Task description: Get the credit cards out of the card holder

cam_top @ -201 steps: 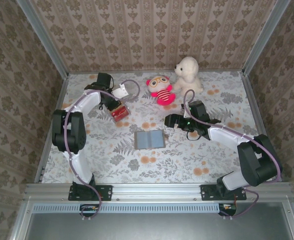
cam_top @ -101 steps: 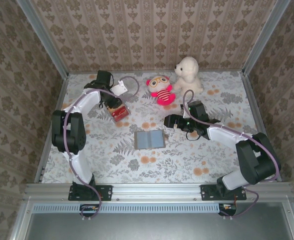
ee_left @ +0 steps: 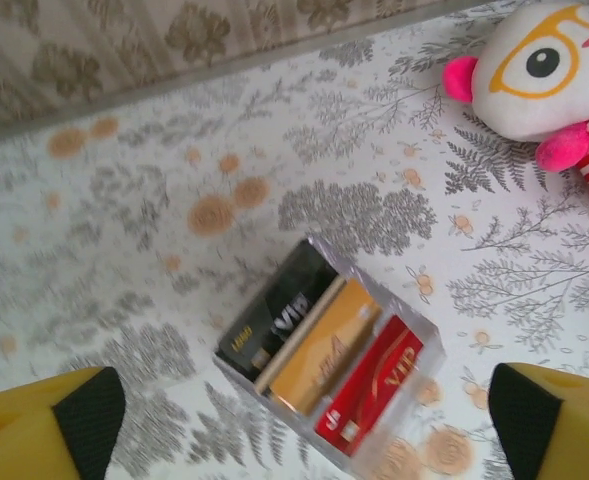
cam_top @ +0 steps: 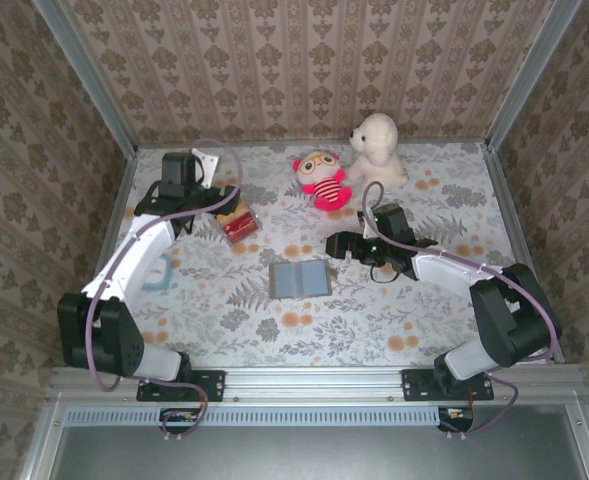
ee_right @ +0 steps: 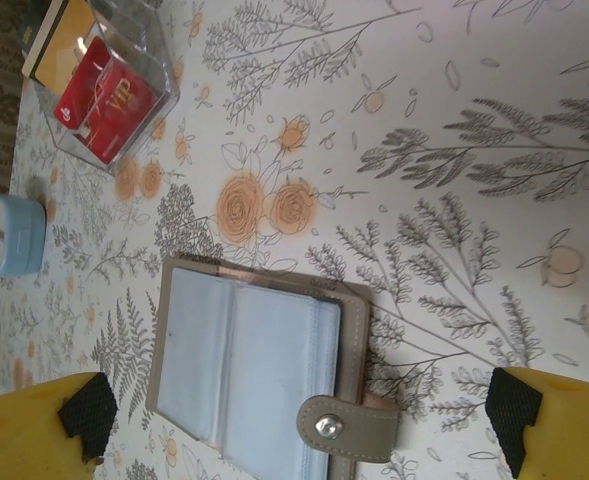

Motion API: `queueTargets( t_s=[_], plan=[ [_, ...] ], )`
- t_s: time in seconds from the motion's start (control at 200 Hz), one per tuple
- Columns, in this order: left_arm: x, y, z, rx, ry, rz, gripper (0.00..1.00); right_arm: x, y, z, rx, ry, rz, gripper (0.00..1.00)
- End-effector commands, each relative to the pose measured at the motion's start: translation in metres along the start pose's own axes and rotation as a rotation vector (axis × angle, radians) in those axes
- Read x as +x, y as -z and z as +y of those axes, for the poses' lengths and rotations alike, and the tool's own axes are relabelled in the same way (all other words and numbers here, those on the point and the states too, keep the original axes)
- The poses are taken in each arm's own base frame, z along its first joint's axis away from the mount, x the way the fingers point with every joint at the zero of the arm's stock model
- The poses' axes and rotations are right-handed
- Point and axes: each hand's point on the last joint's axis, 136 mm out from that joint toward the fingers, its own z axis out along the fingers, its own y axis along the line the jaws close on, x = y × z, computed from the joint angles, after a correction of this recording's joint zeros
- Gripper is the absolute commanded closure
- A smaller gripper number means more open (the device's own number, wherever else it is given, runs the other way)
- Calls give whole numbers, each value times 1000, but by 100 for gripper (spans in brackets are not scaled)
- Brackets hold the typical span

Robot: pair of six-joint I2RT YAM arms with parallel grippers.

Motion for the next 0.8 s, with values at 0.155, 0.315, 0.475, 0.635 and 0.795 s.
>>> queueTargets(
  t_s=[0.155, 0.315, 0.475, 0.635, 0.795],
  plan=[
    [52, 11, 0, -19, 443, 19, 0, 4, -5, 34, 93, 124, -13, 5],
    [87, 11, -10, 9, 643, 76, 1, 24, -15, 59, 102, 141, 78, 10],
    [116, 10, -26, 42, 761, 151, 1, 38, -26, 80, 116, 153, 181, 15],
    [135, 11, -45, 107, 819, 179, 7, 43, -35, 64, 229, 67, 212, 18],
    [146, 13, -75, 222, 812, 245, 17, 50, -42, 49, 298, 7, 233, 24]
  ],
)
